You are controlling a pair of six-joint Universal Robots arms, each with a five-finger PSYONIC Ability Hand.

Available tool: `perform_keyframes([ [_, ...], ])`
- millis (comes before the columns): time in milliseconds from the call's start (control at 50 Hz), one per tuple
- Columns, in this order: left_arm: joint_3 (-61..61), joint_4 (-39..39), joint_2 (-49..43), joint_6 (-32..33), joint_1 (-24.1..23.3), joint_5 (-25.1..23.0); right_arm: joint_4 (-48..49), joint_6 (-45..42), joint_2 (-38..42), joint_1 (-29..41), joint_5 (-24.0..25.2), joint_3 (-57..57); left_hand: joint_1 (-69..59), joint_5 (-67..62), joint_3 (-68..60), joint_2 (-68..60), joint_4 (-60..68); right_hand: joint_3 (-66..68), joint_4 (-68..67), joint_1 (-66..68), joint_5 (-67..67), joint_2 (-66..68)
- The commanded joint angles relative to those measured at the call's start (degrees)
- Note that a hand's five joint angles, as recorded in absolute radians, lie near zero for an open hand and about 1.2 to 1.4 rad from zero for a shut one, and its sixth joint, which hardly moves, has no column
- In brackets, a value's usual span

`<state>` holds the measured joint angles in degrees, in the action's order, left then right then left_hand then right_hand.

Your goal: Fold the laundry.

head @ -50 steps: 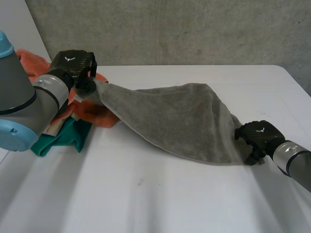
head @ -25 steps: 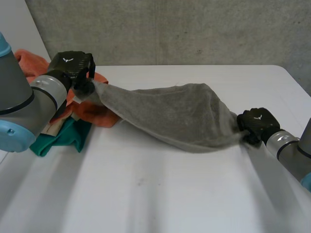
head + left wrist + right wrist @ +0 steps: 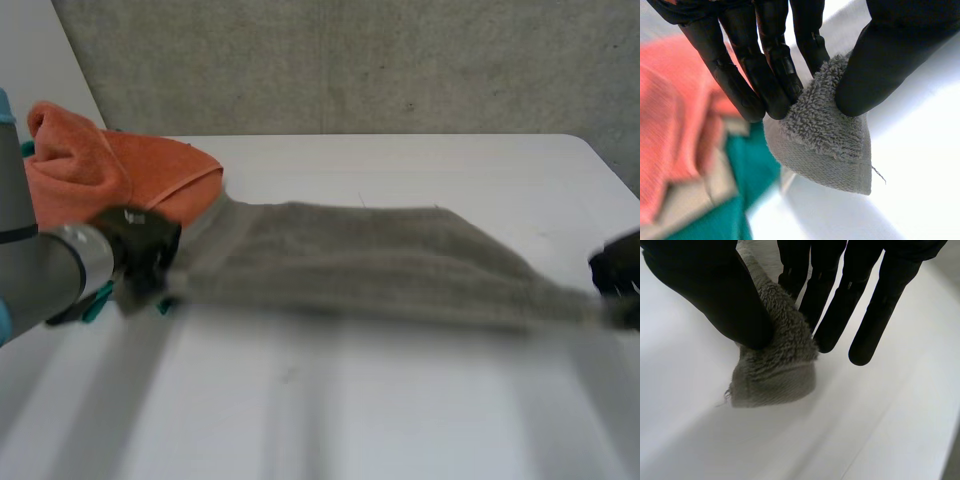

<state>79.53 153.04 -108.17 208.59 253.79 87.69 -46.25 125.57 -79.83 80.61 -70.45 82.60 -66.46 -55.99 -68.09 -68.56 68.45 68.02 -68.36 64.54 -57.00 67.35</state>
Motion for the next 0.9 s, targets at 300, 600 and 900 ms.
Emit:
perform_keyframes([
  [300, -36.51, -0.56, -17.08, -0.63, -5.41, 1.69, 11.6, 9.67, 16.2, 8.51, -10.32, -25.8, -13.54, -14.01, -11.91, -11.44, 11.55, 11.98, -11.64, 15.46, -13.0, 12.65],
  [600, -54.13, 33.82, -15.32, -16.46, -3.22, 5.74, 57.06, 43.54, 11.19, 7.8, -12.35, -32.68, -13.54, -14.01, -11.91, -11.44, 11.55, 11.98, -11.64, 15.46, -13.0, 12.65],
  [900, -39.81, 32.5, -19.62, -16.99, -0.76, 4.77, 44.84, 38.0, 20.59, 11.41, -7.42, -30.66, -13.54, -14.01, -11.91, -11.44, 11.55, 11.98, -11.64, 15.46, -13.0, 12.65],
])
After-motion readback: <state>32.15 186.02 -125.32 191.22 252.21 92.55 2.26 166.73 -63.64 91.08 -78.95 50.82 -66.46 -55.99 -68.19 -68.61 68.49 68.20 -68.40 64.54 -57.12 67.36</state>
